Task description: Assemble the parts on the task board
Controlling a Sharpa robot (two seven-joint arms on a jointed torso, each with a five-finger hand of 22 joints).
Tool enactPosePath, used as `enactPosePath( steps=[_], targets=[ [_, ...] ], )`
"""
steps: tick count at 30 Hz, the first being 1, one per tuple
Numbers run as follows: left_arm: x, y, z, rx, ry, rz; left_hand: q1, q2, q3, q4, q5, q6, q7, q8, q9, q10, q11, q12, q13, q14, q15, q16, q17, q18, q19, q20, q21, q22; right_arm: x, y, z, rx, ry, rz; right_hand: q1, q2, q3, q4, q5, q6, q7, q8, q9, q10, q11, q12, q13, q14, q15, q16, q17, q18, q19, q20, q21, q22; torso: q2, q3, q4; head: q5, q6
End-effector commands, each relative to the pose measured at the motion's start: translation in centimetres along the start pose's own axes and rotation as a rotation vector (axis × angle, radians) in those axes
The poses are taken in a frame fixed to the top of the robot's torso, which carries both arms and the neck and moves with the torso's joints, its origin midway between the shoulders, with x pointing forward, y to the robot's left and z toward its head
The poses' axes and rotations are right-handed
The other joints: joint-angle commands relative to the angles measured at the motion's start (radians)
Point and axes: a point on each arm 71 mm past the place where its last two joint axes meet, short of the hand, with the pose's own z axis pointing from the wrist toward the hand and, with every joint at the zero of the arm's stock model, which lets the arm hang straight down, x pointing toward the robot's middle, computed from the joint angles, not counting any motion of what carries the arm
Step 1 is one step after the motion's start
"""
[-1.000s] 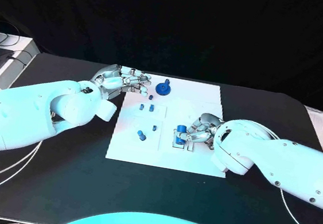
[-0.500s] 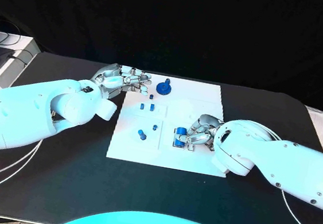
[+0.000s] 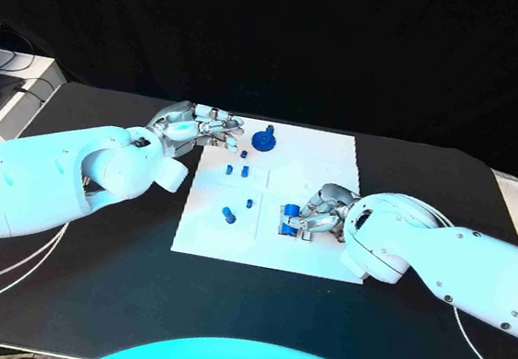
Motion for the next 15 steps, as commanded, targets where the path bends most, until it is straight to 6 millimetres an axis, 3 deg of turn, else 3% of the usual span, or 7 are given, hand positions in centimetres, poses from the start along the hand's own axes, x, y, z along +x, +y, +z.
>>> enactPosePath(
  steps=[1, 7, 12, 15],
  targets=[
    [0.25, -0.09, 0.02, 0.006, 0.019, -0.010, 0.003, 0.000, -0.002, -0.001, 0.003, -0.005, 0.005, -0.006, -0.002, -0.005, 0.004, -0.006, 0.000, 0.006, 0.001, -0.006, 0.002, 0.001, 0.004, -0.001, -0.006, 0.000, 0.29, -0.05, -0.01, -0.003, 0.007, -0.015, 0.001, 0.008, 0.061, -0.067, -0.003, 0.007, -0.001, 0.000, 0.000, 0.093, 0.008, -0.005, 0.249, 0.092, 0.005, 0.005, 0.199, -0.015, 0.082, 0.004, 0.000, 0.231, 0.000, -0.0002, -0.0003, 0.001, -0.001],
    [0.26, -0.07, 0.04, 0.005, 0.019, -0.010, 0.003, 0.000, -0.002, -0.001, 0.003, -0.005, 0.005, -0.006, -0.002, -0.005, 0.004, -0.006, 0.000, 0.006, 0.001, -0.006, 0.002, 0.001, 0.004, -0.001, -0.006, 0.000, 0.30, -0.18, 0.05, 0.003, 0.018, -0.023, -0.009, 0.003, 0.052, -0.064, -0.012, 0.007, 0.000, -0.004, 0.000, 0.091, 0.008, -0.008, 0.247, 0.091, 0.005, 0.004, 0.196, -0.015, 0.081, 0.004, -0.004, 0.231, -0.001, 0.0002, -0.0011, 0.002, -0.002],
    [0.24, -0.07, 0.04, 0.005, 0.018, -0.010, 0.003, 0.000, -0.002, -0.001, 0.003, -0.005, 0.005, -0.006, -0.002, -0.005, 0.004, -0.006, 0.000, 0.006, 0.001, -0.006, 0.002, 0.001, 0.004, -0.001, -0.006, 0.000, 0.25, -0.32, 0.12, 0.010, 0.021, -0.026, -0.039, -0.004, 0.003, -0.050, -0.145, 0.006, 0.003, -0.018, -0.004, 0.085, 0.012, -0.018, 0.240, 0.091, 0.008, 0.003, 0.194, -0.014, 0.081, 0.007, -0.009, 0.230, -0.001, 0.0005, -0.0013, 0.003, -0.004],
    [0.23, -0.07, 0.04, 0.005, 0.018, -0.010, 0.003, 0.000, -0.002, -0.001, 0.003, -0.005, 0.005, -0.006, -0.002, -0.005, 0.004, -0.006, 0.000, 0.006, 0.001, -0.006, 0.002, 0.001, 0.004, -0.001, -0.006, 0.000, 0.19, -0.37, 0.13, 0.011, 0.016, -0.023, -0.050, 0.013, -0.069, -0.048, -0.255, 0.006, 0.002, -0.028, -0.006, 0.078, 0.012, -0.030, 0.232, 0.091, 0.008, 0.002, 0.193, -0.013, 0.080, 0.008, -0.014, 0.229, -0.001, 0.0006, -0.0009, 0.003, -0.005]
  ],
)
